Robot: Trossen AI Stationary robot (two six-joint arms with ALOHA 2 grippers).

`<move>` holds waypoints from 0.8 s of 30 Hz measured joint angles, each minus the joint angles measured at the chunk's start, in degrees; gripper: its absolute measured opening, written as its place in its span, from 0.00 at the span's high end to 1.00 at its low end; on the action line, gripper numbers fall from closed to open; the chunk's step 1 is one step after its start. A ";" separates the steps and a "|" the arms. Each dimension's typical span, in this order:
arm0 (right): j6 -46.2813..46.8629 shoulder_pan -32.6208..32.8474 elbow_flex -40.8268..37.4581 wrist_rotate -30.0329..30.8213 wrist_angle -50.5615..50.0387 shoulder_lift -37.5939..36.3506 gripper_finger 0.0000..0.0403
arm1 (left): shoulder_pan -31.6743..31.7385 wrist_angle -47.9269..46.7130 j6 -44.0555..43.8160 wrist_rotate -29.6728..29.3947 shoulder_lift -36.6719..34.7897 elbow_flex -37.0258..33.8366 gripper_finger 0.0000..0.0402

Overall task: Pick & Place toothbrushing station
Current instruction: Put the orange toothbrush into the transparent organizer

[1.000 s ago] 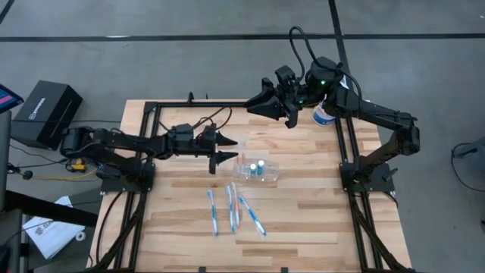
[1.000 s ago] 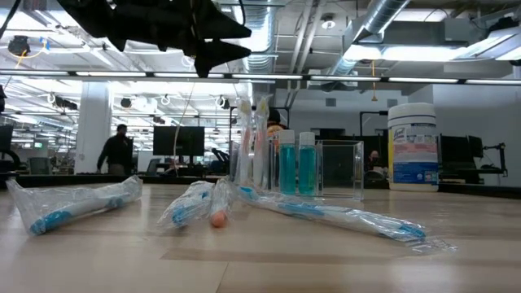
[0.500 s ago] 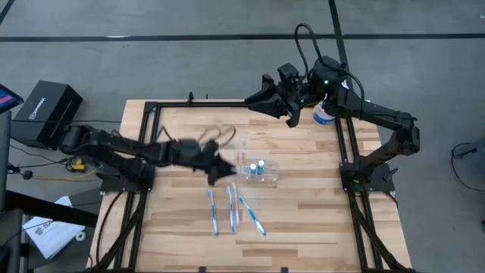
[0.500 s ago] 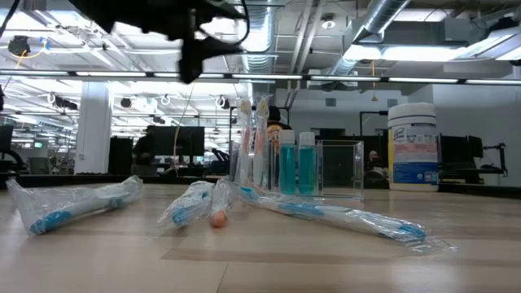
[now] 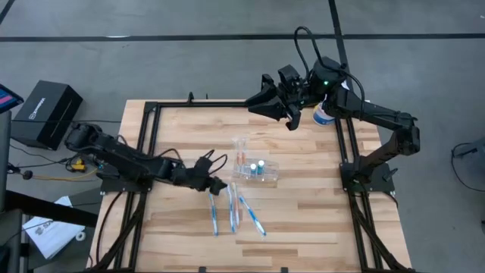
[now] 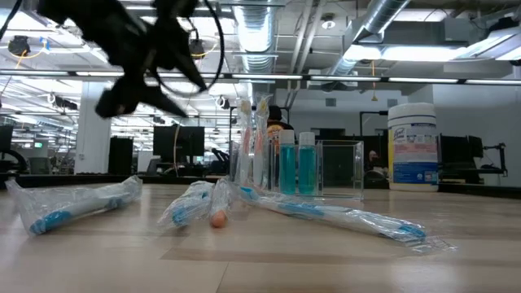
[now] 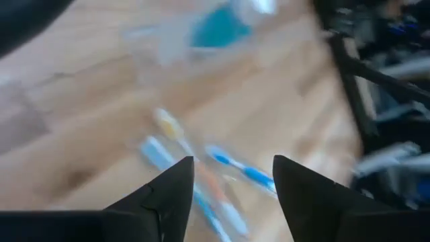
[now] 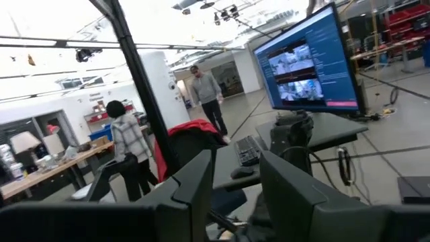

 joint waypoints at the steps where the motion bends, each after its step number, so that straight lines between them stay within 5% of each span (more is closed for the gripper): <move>1: -0.02 0.06 0.00 -0.44 -0.09 0.00 0.71 | 0.70 0.20 -0.62 0.01 0.97 -0.11 0.50; 7: -0.11 0.70 0.00 -1.23 -0.18 0.00 0.71 | 4.13 16.95 -0.93 5.07 7.27 0.09 0.52; 15: -0.10 1.66 0.00 -2.41 -0.18 0.00 0.71 | 5.59 19.44 -7.12 12.21 15.67 -0.06 0.52; 24: -0.06 2.64 0.00 -2.46 -0.15 0.00 0.71 | 6.74 22.42 -6.66 12.52 18.59 -0.04 0.53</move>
